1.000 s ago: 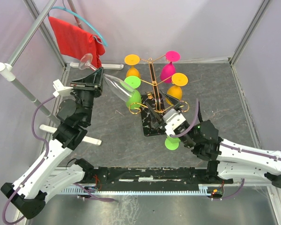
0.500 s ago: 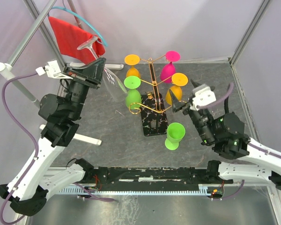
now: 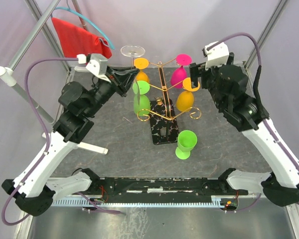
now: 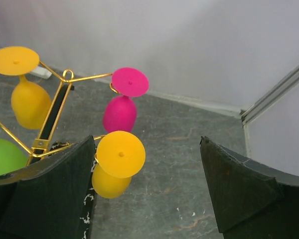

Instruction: Place the wine glass upside down on the wine glass rack

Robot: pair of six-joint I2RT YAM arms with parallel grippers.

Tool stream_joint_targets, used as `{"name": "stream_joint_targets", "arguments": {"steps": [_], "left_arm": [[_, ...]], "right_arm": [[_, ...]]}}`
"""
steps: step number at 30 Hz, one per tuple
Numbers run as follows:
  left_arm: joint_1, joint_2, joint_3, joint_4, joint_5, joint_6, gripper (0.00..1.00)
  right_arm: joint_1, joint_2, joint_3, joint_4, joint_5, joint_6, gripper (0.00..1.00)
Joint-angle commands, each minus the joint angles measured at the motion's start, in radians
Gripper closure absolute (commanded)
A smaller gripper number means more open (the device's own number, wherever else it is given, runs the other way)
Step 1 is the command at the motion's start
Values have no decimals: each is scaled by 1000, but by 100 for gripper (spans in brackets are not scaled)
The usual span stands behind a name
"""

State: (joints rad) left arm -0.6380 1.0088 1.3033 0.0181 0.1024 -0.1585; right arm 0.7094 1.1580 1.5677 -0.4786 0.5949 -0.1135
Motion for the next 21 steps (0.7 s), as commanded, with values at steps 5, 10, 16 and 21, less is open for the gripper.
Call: {"name": "stream_joint_targets", "arguments": {"steps": [5,10,16,21], "left_arm": [[-100,145,214,6,-20,239,97],[-179,228,279,-18,-86,316,97],[-340,185,131,42,-246,359,97],[-594,87,-17,167,-423,387,97]], "right_arm": [[-333,105,31,-67,-392,210,6],[-525,106,-16,-63,-454,241,6],[-695,73,-106,-45,-553,277,6],[-735,62,-144,-42,-572,271,6]]}}
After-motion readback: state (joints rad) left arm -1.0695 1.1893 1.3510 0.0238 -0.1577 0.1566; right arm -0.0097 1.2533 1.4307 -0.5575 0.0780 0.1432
